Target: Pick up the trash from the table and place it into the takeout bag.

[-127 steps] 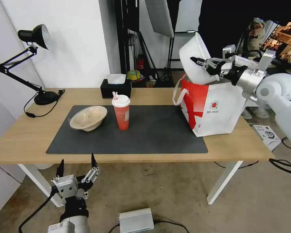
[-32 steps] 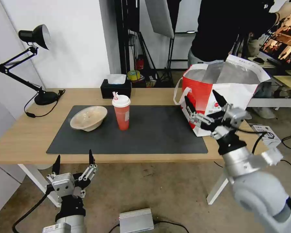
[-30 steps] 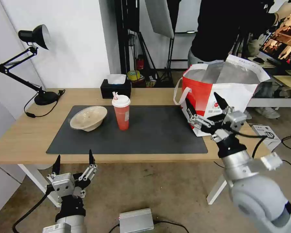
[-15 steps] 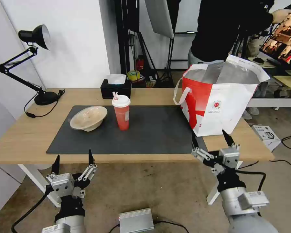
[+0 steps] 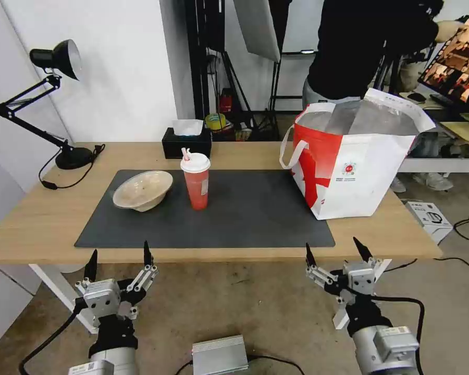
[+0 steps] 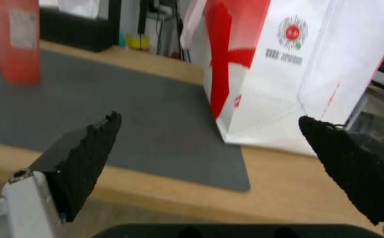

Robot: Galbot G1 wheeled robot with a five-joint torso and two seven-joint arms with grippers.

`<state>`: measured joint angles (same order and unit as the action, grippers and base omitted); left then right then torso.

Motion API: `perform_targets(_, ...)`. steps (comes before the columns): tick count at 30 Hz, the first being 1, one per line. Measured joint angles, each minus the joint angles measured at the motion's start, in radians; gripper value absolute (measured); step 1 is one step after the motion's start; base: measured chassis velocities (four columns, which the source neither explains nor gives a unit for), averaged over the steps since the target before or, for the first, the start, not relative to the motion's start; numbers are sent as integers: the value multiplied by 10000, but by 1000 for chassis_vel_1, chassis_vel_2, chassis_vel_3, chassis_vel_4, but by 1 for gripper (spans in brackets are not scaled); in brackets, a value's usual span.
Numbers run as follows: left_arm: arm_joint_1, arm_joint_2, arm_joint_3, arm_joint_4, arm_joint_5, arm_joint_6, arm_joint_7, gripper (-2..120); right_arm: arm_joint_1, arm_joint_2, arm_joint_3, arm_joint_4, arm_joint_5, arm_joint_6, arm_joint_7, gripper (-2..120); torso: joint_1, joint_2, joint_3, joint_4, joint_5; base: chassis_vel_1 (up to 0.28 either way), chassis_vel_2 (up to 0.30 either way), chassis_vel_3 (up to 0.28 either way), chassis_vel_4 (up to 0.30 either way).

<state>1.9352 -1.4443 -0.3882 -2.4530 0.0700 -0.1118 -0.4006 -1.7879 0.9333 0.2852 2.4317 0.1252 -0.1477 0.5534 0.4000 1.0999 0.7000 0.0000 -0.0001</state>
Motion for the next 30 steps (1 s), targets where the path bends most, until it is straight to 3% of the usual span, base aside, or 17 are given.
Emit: perform_targets(30,281,723,-554,-275,-551,533,768,100,-479,403,-163,-57,-168,-67,217,100,0,1,0,0,0,0,0,0,0)
